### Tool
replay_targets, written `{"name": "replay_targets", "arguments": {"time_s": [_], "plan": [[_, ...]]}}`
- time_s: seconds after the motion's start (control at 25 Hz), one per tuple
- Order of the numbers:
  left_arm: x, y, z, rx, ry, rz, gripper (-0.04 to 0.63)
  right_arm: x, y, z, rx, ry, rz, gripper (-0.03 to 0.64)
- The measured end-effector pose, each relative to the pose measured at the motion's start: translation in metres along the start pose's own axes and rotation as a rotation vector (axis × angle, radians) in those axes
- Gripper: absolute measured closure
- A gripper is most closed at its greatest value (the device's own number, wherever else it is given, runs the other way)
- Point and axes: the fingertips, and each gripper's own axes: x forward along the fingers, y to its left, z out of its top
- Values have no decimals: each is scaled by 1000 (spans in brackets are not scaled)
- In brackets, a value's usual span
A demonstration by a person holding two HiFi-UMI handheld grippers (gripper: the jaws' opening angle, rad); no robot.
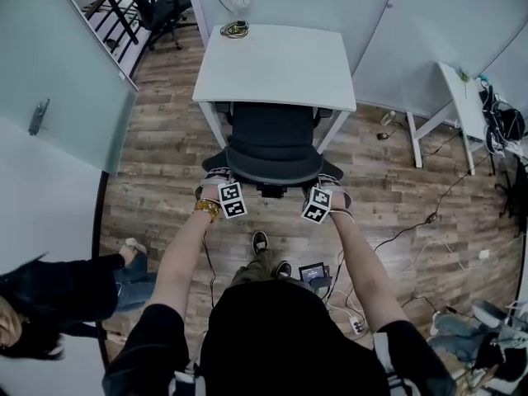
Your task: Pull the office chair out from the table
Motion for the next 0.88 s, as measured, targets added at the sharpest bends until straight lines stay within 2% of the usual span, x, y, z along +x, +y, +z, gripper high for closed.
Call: {"name": "replay_targets", "arguments": {"time_s": [0.24, 0.88], "plan": [[-10, -31, 3, -14, 1, 5, 462, -12, 27, -7, -28, -6, 5, 515], [-27, -66, 6, -36, 42, -7, 460, -33, 61, -11, -39, -40, -7, 515]]}}
